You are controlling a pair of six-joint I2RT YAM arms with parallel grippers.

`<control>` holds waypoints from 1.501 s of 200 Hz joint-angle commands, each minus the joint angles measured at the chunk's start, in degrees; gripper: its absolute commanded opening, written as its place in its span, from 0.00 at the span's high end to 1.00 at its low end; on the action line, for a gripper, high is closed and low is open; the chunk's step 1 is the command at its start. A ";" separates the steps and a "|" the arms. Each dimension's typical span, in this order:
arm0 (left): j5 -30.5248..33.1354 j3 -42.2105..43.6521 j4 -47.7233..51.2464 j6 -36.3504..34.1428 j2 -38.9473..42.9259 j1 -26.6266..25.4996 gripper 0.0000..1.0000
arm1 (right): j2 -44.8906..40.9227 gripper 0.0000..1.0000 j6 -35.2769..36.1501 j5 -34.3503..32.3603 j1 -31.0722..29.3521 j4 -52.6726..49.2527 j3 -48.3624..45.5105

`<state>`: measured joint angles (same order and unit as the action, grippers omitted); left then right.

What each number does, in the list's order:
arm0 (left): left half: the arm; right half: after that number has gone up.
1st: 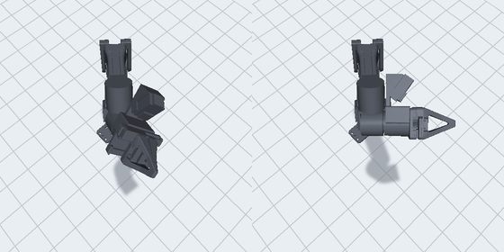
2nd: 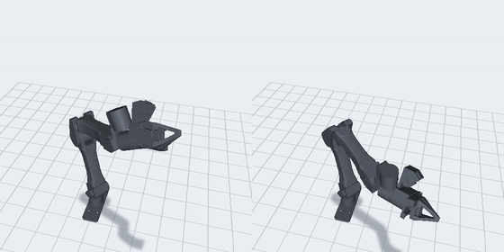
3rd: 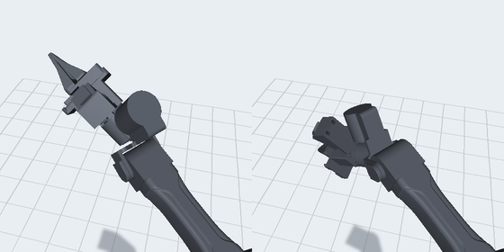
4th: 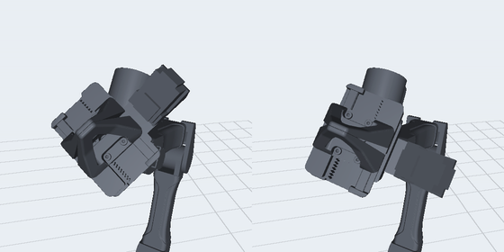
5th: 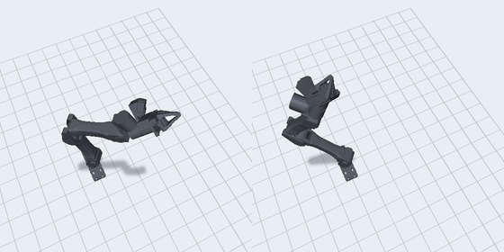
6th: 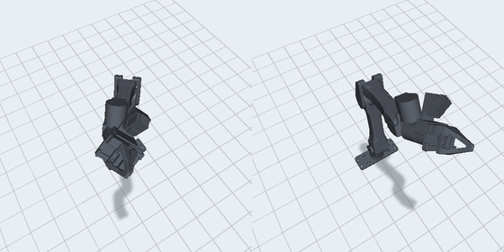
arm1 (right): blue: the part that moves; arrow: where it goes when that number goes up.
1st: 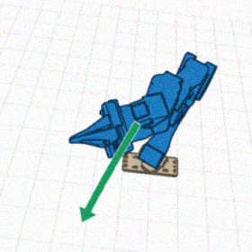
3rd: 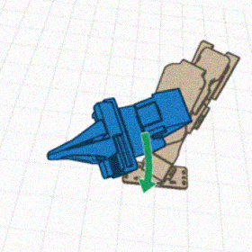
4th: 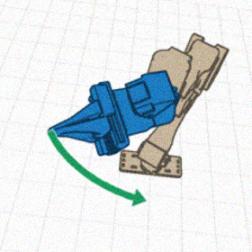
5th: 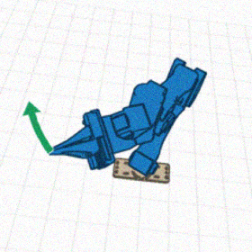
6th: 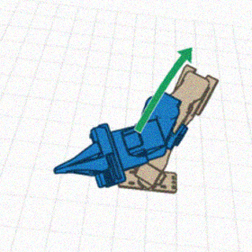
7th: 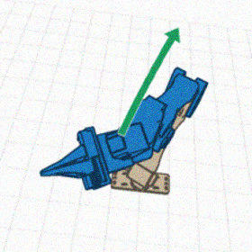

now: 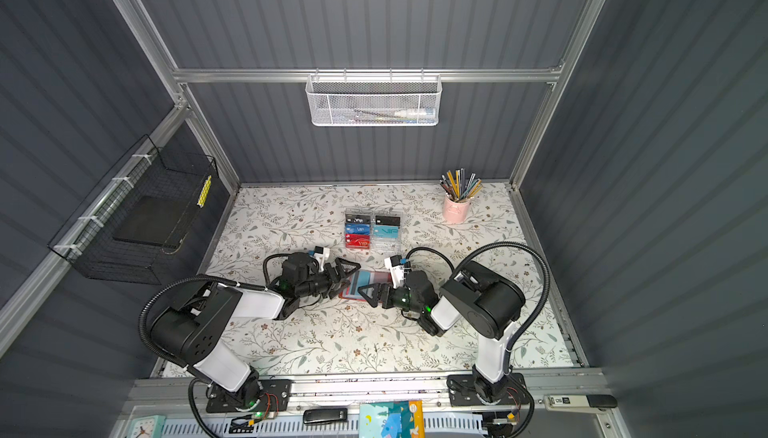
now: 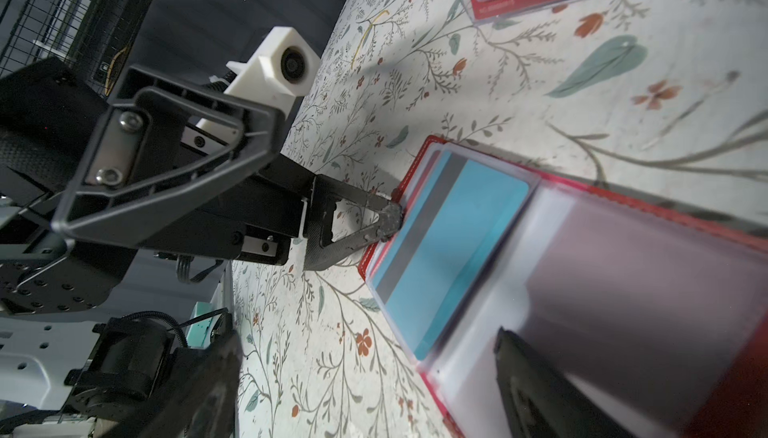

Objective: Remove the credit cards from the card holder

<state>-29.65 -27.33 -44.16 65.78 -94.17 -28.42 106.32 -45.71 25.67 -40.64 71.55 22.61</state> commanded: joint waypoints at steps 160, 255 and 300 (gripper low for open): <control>0.73 3.34 2.25 1.56 -4.33 -0.31 0.00 | 2.44 0.08 -4.81 -4.61 -2.55 -7.89 6.25; 0.79 3.84 0.71 2.16 -4.86 -0.31 0.00 | -4.11 0.07 -11.86 -15.16 -5.57 -18.93 5.61; 0.47 4.46 -1.63 2.95 -5.94 -0.27 0.00 | -1.77 0.07 -14.83 -14.19 -6.64 -16.00 7.22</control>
<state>-29.71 -25.56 -52.73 67.99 -97.19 -28.40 102.91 -57.98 12.16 -46.74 55.66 29.08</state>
